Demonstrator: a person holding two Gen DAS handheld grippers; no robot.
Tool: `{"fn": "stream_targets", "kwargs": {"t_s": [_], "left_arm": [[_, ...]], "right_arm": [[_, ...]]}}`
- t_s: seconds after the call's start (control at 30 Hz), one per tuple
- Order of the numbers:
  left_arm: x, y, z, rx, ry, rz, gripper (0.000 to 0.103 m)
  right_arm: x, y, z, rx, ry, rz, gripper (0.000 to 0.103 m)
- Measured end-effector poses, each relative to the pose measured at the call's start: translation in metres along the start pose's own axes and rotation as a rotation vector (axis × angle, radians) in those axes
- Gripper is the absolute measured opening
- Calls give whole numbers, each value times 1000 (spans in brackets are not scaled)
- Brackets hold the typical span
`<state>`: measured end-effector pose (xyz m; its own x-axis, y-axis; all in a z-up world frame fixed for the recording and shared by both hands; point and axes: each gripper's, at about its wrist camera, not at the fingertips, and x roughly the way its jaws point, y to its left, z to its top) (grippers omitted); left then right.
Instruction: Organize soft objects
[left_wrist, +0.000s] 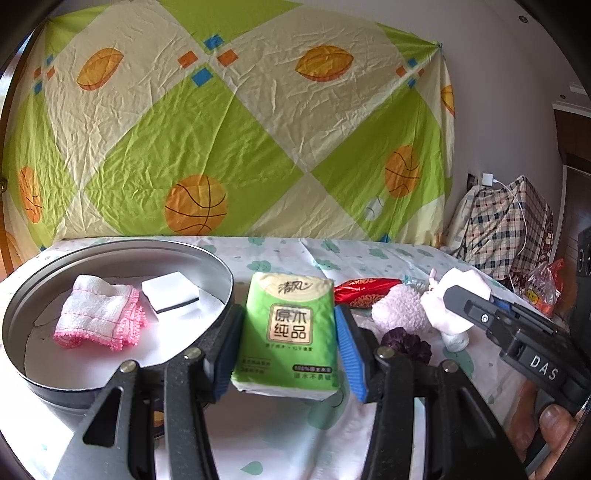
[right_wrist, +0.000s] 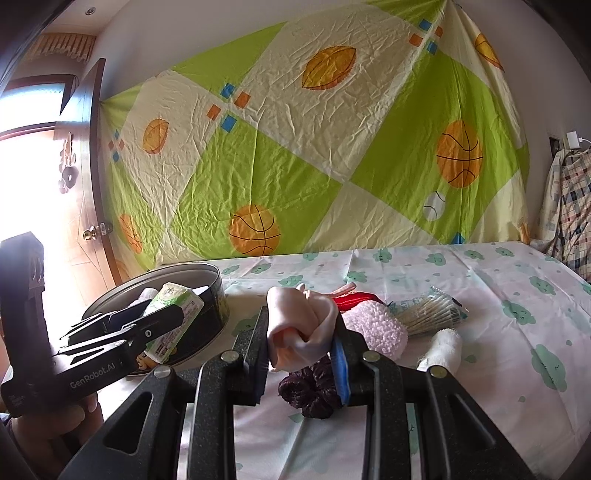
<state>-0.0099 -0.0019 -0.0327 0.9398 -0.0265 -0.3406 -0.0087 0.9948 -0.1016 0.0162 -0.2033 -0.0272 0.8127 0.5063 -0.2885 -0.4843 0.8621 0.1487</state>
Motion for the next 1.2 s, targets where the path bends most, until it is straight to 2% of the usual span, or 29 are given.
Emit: {"fn": "stream_targets", "kwargs": {"t_s": [1.2], "left_arm": [[-20, -6, -2, 37, -109, 32, 49]], "right_arm": [[-15, 4, -3, -32, -83, 15, 31]]}}
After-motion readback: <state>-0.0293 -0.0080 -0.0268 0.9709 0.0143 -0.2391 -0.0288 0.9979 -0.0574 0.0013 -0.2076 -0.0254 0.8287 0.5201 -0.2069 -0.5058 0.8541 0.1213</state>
